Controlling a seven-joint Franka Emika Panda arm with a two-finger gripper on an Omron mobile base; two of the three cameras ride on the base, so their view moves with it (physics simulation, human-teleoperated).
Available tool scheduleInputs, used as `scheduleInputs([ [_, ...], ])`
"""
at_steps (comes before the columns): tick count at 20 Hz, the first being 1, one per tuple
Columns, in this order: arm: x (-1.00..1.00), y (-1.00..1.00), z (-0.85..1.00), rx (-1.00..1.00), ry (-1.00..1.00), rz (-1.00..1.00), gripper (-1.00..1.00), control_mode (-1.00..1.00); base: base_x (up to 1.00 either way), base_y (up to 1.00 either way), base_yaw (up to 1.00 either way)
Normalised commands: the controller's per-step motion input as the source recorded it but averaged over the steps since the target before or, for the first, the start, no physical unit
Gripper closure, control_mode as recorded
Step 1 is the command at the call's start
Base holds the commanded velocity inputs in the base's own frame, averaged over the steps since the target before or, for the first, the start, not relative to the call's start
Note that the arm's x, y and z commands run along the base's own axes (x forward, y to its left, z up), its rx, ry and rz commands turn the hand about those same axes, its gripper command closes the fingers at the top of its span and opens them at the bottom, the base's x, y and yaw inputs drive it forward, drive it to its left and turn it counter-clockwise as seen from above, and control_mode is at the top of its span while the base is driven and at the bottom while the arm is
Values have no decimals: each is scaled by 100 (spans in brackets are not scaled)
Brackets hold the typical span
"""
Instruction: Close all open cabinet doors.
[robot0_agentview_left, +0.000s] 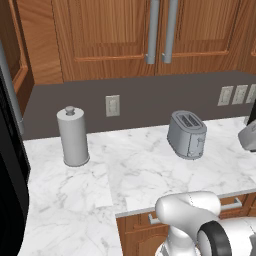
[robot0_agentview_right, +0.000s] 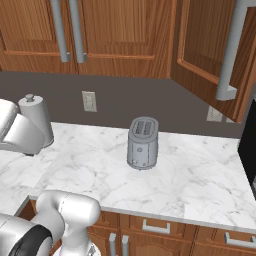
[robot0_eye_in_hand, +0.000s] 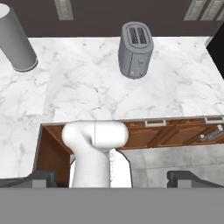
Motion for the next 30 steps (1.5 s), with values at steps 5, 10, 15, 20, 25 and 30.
scheduleInputs([
  [5,9,6,-34,0,0,0,-100,-100,0,0,0],
  [10,7,0,-27,0,0,0,-100,-100,0,0,0],
  [15,2,0,-7,0,0,0,-100,-100,0,0,0],
  [20,0,0,0,0,0,0,-100,-100,0,0,0],
  [25,0,0,0,0,0,0,-100,-100,0,0,0],
  [30,0,0,0,0,0,0,-100,-100,0,0,0],
])
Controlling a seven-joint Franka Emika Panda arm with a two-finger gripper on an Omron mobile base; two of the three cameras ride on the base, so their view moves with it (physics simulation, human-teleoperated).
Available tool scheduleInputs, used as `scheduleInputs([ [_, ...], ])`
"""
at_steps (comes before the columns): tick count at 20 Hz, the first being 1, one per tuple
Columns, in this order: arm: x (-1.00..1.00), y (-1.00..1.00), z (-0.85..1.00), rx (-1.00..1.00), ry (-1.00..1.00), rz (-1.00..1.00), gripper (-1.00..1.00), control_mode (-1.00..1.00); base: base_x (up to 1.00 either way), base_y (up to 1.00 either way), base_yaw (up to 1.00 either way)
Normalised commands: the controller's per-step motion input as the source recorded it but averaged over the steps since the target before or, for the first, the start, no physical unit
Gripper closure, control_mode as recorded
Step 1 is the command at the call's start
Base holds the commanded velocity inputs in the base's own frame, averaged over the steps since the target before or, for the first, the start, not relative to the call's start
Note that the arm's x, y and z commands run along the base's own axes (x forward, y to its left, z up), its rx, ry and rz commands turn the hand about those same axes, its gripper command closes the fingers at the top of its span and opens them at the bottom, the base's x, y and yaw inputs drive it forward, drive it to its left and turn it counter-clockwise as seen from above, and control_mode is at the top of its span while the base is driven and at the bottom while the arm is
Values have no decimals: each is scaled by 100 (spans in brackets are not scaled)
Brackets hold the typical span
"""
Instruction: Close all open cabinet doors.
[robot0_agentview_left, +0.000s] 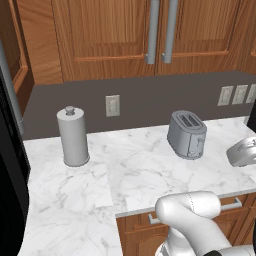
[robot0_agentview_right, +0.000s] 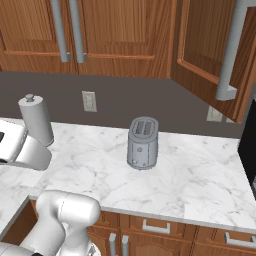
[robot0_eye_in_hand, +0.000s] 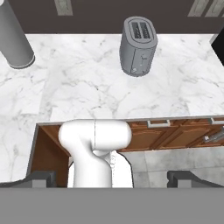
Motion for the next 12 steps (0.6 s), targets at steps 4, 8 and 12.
scheduleInputs([
  [4,0,0,0,0,0,0,-100,-100,0,0,0],
  [8,0,0,0,0,0,0,-100,100,-2,0,0],
  [12,0,0,0,0,0,0,-100,100,-35,-34,0],
])
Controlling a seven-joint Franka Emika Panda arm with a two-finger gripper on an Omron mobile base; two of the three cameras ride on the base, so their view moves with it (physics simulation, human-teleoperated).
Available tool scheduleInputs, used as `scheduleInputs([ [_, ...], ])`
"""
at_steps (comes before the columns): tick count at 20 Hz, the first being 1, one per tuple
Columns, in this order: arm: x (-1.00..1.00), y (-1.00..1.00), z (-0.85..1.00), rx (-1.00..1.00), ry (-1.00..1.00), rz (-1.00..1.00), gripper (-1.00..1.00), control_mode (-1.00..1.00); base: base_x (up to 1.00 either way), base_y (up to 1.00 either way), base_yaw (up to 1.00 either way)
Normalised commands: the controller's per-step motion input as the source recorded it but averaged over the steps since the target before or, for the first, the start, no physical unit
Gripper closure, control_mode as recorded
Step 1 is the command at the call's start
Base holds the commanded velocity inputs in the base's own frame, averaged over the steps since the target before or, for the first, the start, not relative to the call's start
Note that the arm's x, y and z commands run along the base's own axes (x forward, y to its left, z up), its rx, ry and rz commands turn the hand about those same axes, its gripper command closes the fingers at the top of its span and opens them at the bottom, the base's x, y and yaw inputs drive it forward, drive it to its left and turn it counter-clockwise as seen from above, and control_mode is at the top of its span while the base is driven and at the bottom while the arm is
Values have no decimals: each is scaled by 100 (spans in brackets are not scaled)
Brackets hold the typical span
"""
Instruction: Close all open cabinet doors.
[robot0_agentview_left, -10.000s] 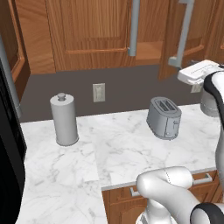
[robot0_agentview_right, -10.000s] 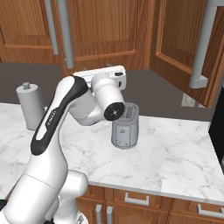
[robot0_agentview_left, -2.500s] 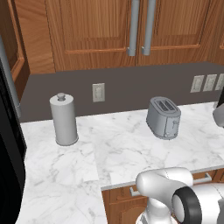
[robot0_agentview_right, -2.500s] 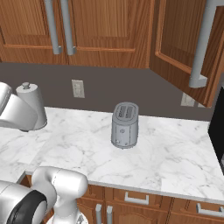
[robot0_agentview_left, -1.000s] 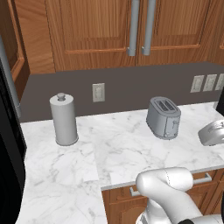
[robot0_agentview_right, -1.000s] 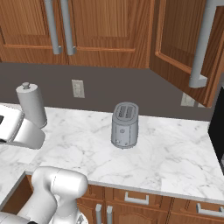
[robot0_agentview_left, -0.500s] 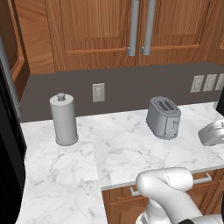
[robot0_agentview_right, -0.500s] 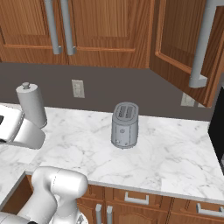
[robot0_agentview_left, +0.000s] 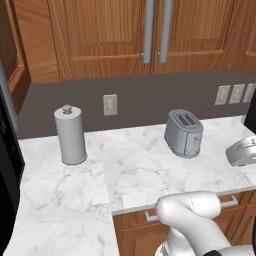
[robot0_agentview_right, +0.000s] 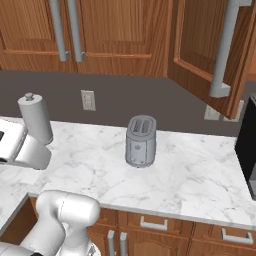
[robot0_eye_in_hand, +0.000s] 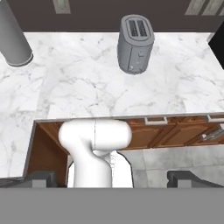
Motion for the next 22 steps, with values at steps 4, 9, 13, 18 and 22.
scheduleInputs([
  [4,0,0,0,0,0,0,-100,100,-38,-56,-1],
  [9,0,0,0,0,0,0,-100,100,-39,-66,0],
  [13,0,0,0,0,0,0,-100,100,-45,-74,0],
  [18,0,0,0,0,0,0,-100,100,-49,-68,0],
  [22,0,0,0,0,0,0,-100,100,-31,-52,0],
])
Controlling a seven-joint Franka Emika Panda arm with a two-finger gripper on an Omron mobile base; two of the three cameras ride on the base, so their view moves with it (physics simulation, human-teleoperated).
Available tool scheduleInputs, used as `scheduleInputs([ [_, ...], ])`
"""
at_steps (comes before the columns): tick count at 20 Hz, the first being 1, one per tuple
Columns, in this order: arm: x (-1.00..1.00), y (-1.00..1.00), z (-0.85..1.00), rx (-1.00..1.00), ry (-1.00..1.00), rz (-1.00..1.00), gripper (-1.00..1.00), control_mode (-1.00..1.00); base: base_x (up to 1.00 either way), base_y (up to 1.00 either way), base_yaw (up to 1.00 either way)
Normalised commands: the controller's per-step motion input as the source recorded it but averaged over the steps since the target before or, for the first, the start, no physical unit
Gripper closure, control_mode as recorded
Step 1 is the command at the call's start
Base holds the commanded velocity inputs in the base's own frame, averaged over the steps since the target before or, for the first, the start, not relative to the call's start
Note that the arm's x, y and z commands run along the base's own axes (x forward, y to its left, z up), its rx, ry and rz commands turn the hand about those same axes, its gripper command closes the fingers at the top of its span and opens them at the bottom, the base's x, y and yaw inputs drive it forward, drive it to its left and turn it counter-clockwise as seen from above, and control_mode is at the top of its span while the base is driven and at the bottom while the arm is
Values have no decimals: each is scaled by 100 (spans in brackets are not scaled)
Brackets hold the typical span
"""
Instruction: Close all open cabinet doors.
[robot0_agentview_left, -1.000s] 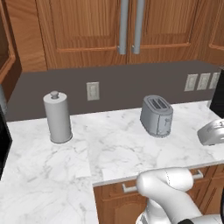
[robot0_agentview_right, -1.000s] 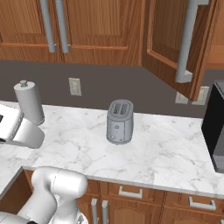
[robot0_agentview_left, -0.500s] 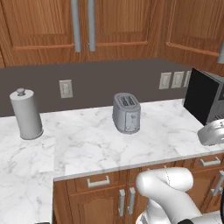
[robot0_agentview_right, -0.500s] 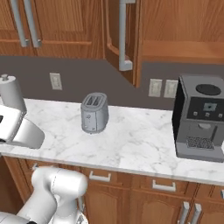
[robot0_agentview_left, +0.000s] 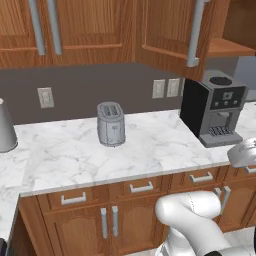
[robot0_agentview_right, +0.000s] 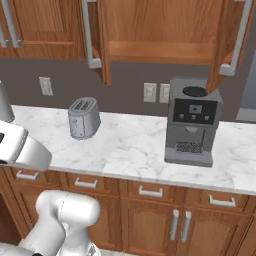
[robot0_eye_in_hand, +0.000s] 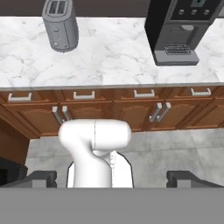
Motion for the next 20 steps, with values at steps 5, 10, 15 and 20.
scheduleInputs([
  [5,0,0,0,0,0,0,-100,100,-1,-51,0],
  [10,0,0,0,0,0,0,-100,100,2,-52,2],
  [15,0,0,0,0,0,0,-100,100,8,-48,3],
  [20,0,0,0,0,0,0,-100,100,25,-38,1],
])
